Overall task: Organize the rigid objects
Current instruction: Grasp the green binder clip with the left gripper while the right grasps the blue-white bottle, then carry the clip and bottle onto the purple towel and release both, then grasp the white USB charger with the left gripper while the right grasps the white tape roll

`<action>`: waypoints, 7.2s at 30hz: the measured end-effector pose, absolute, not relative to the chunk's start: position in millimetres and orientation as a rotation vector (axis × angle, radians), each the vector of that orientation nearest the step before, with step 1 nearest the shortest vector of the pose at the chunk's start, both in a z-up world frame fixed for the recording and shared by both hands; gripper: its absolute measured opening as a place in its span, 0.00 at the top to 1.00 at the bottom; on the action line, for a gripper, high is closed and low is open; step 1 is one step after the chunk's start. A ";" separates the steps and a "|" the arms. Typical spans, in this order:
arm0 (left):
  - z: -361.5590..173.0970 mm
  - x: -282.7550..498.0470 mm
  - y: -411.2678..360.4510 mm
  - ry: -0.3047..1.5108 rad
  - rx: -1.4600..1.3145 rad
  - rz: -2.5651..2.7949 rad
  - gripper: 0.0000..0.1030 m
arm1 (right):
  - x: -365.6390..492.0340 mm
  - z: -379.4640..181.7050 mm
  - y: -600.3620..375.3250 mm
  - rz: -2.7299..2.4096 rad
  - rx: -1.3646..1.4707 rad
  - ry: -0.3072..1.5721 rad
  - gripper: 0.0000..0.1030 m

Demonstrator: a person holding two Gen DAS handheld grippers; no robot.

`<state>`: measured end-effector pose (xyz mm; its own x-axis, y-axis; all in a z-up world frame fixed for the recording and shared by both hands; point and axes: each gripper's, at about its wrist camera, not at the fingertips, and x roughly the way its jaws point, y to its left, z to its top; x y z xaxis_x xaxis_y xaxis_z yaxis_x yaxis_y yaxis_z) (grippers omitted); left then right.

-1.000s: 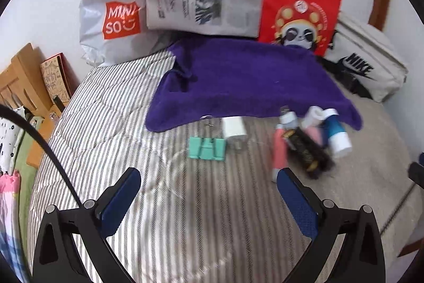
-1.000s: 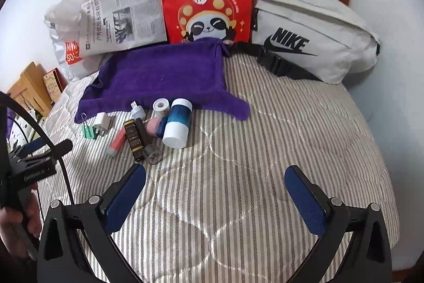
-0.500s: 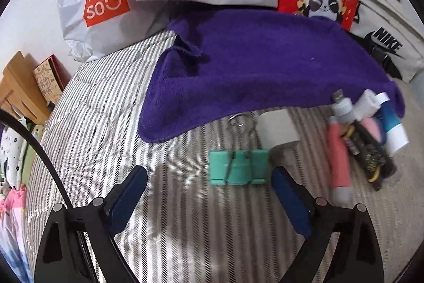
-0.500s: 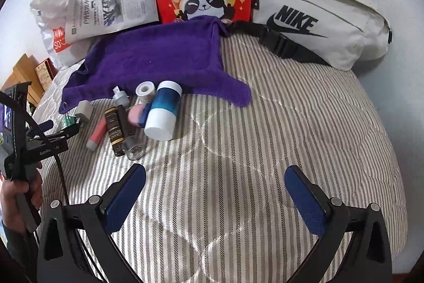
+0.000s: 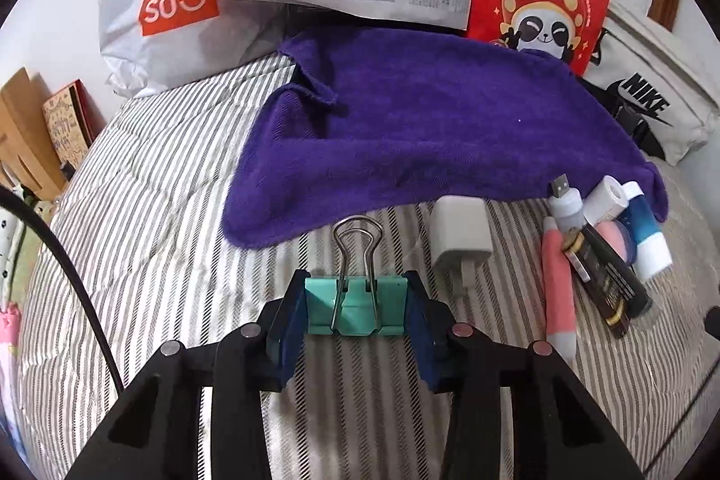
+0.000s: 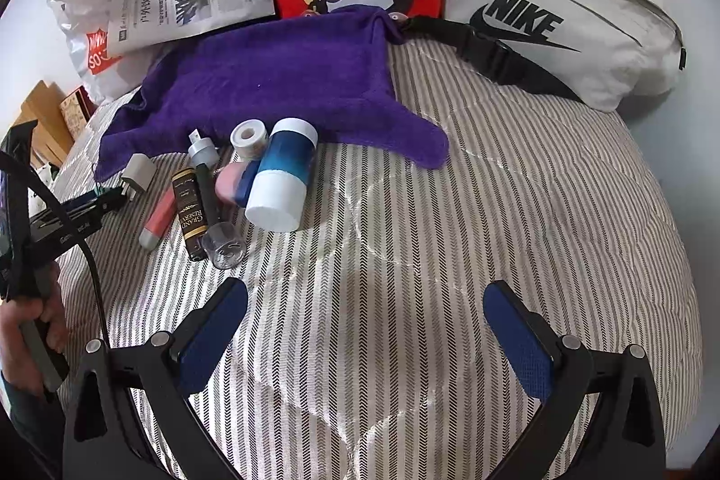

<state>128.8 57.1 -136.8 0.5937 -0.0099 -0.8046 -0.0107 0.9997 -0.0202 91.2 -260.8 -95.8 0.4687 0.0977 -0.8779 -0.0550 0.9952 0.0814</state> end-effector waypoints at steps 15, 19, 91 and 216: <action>-139.4 125.3 57.9 0.915 0.004 0.007 0.62 | 113.0 -95.0 -251.3 0.164 0.157 1.045 0.02; -139.2 126.1 56.2 0.915 0.004 0.007 0.62 | 135.3 -96.7 -237.5 0.203 0.155 1.035 0.13; -29.0 191.2 84.9 0.842 -0.094 -0.121 0.62 | 235.3 -15.9 -227.3 0.293 -0.029 0.930 0.64; -127.3 130.6 41.5 0.960 0.067 -0.102 0.75 | 166.8 -108.2 -199.3 0.264 0.010 1.030 0.45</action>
